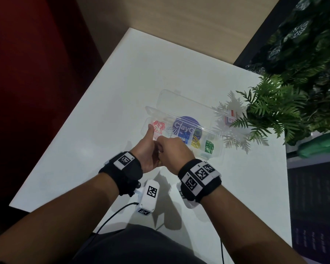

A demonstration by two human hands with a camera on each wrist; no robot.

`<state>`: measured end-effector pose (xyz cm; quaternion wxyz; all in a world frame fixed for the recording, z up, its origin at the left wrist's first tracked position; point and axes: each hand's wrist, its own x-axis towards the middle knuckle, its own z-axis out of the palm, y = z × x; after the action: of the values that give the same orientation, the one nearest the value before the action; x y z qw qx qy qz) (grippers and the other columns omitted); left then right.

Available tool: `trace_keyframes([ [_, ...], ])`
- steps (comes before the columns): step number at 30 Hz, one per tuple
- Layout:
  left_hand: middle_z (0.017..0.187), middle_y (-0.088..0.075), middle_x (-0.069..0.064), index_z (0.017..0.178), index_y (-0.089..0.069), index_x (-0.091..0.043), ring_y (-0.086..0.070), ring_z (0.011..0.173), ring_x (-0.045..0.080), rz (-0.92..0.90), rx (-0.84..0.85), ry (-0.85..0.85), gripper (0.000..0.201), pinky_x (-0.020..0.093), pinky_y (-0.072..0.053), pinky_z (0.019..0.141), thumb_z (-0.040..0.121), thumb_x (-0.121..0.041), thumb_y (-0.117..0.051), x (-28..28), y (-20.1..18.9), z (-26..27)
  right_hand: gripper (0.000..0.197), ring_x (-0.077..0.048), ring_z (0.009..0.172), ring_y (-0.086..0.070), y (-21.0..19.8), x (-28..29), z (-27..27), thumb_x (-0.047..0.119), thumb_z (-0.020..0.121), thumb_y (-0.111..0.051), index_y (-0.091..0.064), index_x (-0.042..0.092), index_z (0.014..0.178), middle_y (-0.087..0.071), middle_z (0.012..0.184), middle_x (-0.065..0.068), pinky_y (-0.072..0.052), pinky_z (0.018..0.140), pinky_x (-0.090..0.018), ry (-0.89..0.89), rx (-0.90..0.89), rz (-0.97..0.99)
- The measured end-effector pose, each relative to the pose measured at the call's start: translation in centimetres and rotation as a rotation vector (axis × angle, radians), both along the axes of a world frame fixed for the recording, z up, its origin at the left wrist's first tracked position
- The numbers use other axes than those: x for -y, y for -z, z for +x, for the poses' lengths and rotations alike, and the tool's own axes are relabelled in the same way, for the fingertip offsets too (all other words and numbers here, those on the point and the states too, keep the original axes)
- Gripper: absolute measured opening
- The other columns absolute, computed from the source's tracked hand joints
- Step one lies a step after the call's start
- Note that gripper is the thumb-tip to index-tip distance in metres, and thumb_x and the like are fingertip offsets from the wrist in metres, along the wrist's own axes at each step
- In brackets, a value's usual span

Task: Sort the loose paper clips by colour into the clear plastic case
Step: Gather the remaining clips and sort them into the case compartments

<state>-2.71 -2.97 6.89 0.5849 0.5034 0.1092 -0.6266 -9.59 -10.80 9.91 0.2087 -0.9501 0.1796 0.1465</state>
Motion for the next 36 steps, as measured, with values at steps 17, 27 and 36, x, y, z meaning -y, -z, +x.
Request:
trace_keyframes([
  [17, 0.065, -0.06, 0.007, 0.102, -0.06, 0.002, -0.06, 0.052, 0.015, -0.028, -0.013, 0.02, 0.092, 0.02, -0.052, 0.051, 0.088, -0.073, -0.008, 0.0, -0.6, -0.2, 0.014, -0.03, 0.072, -0.055, 0.3, 0.2, 0.1, 0.006, 0.078, -0.052, -0.043, 0.017, 0.081, -0.055, 0.079, -0.009, -0.038, 0.052, -0.028, 0.135, 0.019, 0.139],
  [27, 0.091, -0.067, 0.016, 0.114, -0.057, 0.005, -0.068, 0.081, 0.025, -0.145, -0.013, 0.006, 0.073, 0.037, -0.055, 0.084, 0.099, -0.056, -0.019, 0.2, -0.1, 0.3, 0.029, -0.021, 0.054, -0.048, 1.1, 2.4, -0.3, 0.002, 0.072, -0.064, -0.047, 0.022, 0.06, -0.053, 0.062, -0.007, -0.042, 0.05, -0.03, 0.602, 0.388, 0.629],
  [36, 0.088, -0.064, 0.022, 0.101, -0.059, 0.004, -0.066, 0.079, 0.032, -0.099, 0.029, -0.054, 0.049, 0.035, -0.057, 0.074, 0.102, -0.037, -0.033, -0.1, 0.1, 1.0, 0.027, -0.015, 0.051, -0.054, 0.5, 4.1, 0.1, -0.007, 0.078, -0.06, -0.043, 0.011, 0.068, -0.051, 0.064, -0.01, -0.04, 0.046, -0.023, 0.742, 0.458, 0.78],
])
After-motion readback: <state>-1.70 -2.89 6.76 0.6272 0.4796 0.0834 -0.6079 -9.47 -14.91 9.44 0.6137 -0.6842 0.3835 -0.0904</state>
